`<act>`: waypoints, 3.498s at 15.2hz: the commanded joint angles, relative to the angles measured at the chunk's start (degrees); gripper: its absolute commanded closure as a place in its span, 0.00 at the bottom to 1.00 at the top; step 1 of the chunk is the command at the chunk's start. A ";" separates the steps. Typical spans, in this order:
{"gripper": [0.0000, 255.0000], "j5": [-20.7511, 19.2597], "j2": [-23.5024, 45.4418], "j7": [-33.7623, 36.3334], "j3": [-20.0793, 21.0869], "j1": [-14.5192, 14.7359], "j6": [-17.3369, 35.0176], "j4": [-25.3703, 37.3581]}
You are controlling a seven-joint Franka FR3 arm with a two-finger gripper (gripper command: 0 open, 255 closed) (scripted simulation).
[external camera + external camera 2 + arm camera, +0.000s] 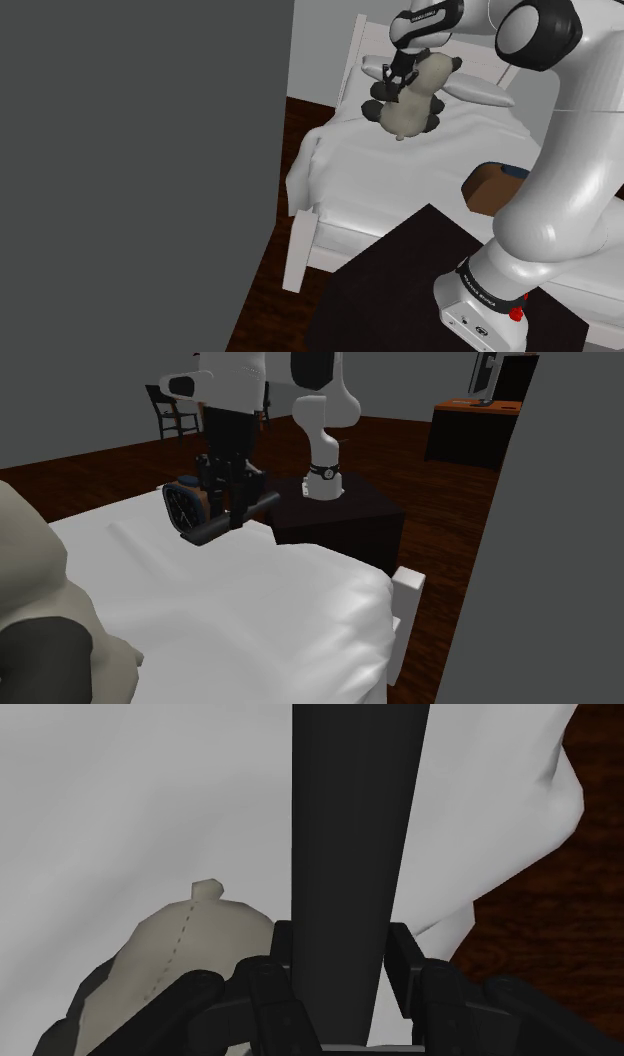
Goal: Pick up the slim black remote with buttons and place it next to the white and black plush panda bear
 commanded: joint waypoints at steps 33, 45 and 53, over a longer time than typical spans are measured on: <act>1.00 0.22 12.89 1.62 0.35 -0.50 19.84 -7.02; 1.00 0.39 19.65 2.18 0.56 -0.77 25.28 -5.74; 1.00 0.52 24.69 2.55 0.71 -0.97 28.35 -3.78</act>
